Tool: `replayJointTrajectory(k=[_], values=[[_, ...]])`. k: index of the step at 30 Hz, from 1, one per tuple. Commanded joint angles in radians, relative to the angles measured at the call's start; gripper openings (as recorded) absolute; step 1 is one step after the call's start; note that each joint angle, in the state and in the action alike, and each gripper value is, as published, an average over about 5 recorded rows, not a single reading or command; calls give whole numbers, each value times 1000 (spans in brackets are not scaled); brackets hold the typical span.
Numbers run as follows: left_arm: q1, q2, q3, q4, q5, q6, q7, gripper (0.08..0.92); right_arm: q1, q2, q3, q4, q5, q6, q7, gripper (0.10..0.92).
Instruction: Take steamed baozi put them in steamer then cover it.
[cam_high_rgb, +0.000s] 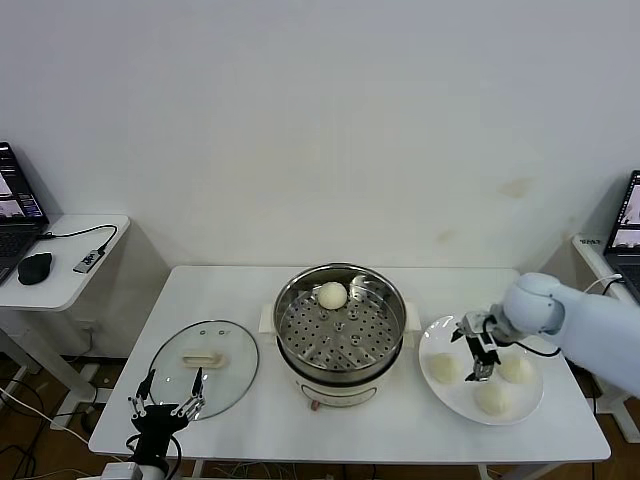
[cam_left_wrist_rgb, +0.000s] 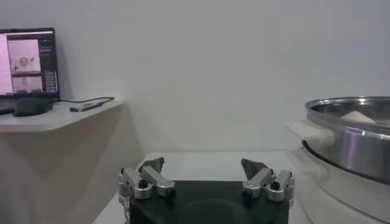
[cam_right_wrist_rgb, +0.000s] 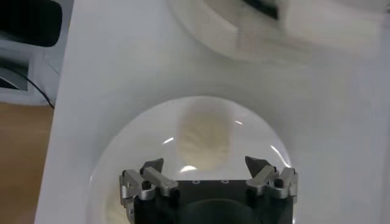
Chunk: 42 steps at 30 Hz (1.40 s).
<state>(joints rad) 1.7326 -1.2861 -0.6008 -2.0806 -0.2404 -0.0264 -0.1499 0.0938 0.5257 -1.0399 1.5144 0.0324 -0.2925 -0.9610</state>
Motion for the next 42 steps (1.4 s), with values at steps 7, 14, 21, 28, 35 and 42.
replayJointTrajectory(k=[7,14,21,28,35,42], values=[[-10,0,-2,15,0,-1,1,823,-159,109,126,-121,-55,5,30,823],[-12,-1,-2,19,0,-2,1,823,-175,125,138,-134,-80,-2,28,792],[-12,-2,-3,18,0,-2,0,823,-181,125,155,-139,-98,-6,26,675],[-8,-4,-4,14,0,-2,-1,823,-136,83,152,-98,-76,-5,1,602],[-10,0,2,6,-1,0,0,823,64,-35,91,-29,-12,-4,-35,606],[-16,14,8,6,-2,4,0,823,397,-69,-83,61,139,-33,-46,611]])
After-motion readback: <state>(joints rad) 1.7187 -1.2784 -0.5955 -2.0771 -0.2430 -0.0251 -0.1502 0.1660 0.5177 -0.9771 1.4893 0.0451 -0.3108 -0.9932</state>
